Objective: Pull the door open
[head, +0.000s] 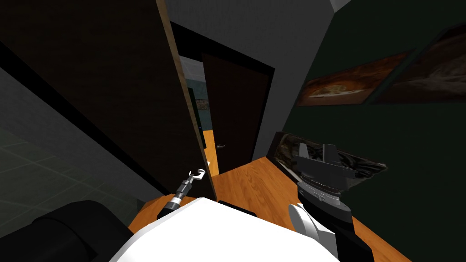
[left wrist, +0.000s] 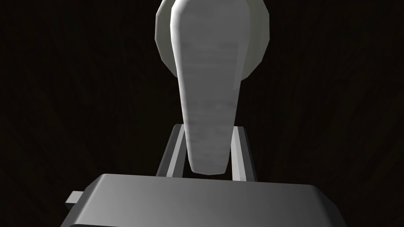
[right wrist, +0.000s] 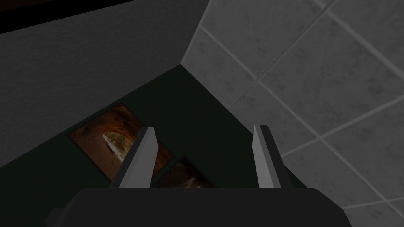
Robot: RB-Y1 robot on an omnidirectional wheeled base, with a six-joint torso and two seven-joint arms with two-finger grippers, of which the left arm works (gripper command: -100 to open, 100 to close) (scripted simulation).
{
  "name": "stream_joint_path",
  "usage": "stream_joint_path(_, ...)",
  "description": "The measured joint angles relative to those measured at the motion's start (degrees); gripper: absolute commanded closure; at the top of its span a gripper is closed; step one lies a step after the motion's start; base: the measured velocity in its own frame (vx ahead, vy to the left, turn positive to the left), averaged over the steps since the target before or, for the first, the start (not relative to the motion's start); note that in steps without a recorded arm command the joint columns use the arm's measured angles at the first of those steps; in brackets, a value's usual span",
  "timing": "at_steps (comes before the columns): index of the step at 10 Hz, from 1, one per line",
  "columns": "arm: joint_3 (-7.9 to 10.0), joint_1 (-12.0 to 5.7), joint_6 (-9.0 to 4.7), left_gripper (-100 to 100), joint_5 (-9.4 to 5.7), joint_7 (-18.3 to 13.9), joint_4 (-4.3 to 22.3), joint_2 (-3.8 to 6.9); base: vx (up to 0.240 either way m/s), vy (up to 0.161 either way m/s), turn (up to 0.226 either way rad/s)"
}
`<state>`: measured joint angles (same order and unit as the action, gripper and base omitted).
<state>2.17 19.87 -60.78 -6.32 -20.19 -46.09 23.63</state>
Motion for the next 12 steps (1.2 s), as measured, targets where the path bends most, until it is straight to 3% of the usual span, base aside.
stream_joint_path(3, 0.37, -2.56, 1.06, 100, 2.07, -0.43, 0.77, -0.62, -0.204, 0.010, -0.046)
stream_joint_path(5, 0.65, -3.01, 2.57, 100, 3.66, -1.02, -0.42, -0.97, -0.166, 0.010, -0.049)
stream_joint_path(8, 0.93, -6.83, 2.62, 100, 5.87, -1.69, 2.53, -1.53, -0.185, 0.045, -0.051)
stream_joint_path(10, 1.09, -8.32, 3.96, 100, 7.61, -1.75, 1.99, -2.48, -0.183, 0.065, -0.042)
stream_joint_path(12, 1.20, -10.20, 4.13, 100, 9.37, -2.30, 3.19, -2.96, -0.203, 0.102, -0.052)
